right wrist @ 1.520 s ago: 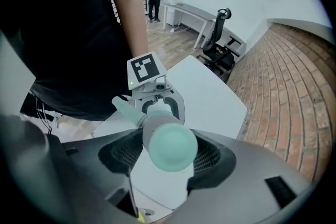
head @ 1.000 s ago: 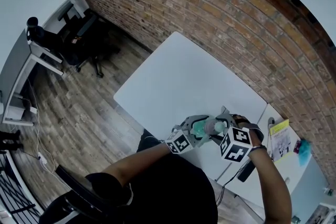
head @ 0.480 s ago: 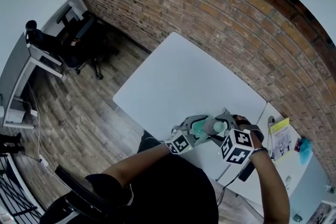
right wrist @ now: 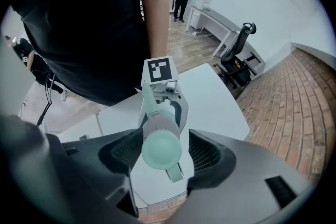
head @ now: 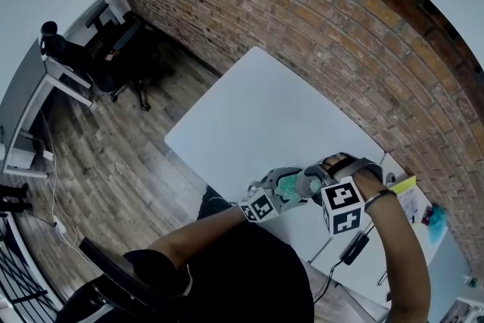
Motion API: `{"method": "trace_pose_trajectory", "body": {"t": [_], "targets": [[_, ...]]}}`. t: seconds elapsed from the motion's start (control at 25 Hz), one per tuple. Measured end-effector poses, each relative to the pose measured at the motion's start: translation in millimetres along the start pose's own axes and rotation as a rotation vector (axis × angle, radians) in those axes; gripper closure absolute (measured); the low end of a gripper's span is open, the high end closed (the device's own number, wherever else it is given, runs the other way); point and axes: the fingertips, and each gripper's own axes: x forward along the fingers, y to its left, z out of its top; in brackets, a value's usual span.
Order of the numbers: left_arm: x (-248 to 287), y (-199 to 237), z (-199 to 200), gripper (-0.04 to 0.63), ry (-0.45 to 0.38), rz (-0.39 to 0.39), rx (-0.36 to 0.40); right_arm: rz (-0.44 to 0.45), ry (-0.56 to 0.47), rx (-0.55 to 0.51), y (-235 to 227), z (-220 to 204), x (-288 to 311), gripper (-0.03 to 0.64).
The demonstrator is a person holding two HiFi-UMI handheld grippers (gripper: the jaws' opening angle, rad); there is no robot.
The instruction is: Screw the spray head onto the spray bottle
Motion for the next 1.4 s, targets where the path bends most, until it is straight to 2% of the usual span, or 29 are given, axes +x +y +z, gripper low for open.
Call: {"method": "trace_pose_trajectory", "body": {"t": [0.2, 0.4, 0.48, 0.84, 1.2, 1.4], "targets": [[0, -1, -2, 0.193, 0.003, -0.007, 0.001, 0.125, 0.047, -0.022, 13, -1, 6, 0.344], [0, 0, 0, 0.193, 0.0, -0.008, 0.002, 0.069, 0.09, -0.089, 8, -9, 20, 0.342], [0, -1, 0, 0.193, -0.001, -0.007, 0.001, 0.057, 0.082, -0.085, 8, -10, 24, 0.342], [-2, 0, 0, 0.193, 0.0, -0.001, -0.003, 0.043, -0.028, 0.245, 7, -5, 24, 0.342], [-2, 1, 0, 0.193, -0.005, 0.004, -0.007, -0.057, -0.079, 0.599, 0, -6, 20, 0.342], [-3, 1, -2, 0.193, -0.004, 0.006, -0.009, -0.101, -0.1, 0.724, 0, -7, 21, 0.342]]}}
